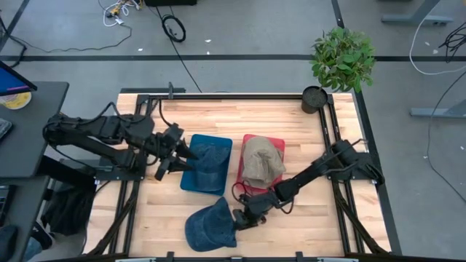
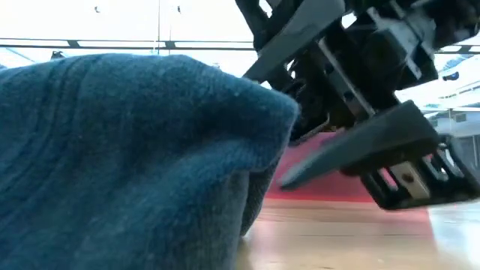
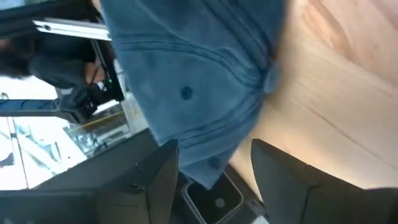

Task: Pick & Place hat
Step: Put the blue cap into the blue bin

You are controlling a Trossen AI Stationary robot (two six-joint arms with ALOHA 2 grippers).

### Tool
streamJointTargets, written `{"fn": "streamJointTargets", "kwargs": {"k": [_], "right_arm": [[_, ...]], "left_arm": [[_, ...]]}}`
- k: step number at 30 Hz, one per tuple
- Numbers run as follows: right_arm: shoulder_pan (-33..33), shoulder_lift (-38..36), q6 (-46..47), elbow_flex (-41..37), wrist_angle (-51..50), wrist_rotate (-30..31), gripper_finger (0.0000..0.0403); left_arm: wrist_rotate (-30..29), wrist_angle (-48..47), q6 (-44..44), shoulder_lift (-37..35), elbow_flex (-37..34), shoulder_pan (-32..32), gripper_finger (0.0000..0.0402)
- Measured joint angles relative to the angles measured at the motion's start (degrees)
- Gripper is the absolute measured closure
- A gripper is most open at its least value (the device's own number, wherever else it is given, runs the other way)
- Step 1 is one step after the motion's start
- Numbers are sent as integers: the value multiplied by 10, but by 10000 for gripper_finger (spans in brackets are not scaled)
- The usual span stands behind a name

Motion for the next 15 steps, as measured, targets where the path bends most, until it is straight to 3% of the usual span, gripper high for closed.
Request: {"fn": "streamJointTargets", "kwargs": {"k": [6,10,15], "right_arm": [[-13,39,14,27,15,-72,197],[-14,60,1,59,12,-79,197],[-25,69,-31,104,-70,-81,207]], "left_arm": [[0,0,-1,13,0,0,198],[0,-1,-1,14,0,0,198],[0,-3,4,14,0,0,198]]}}
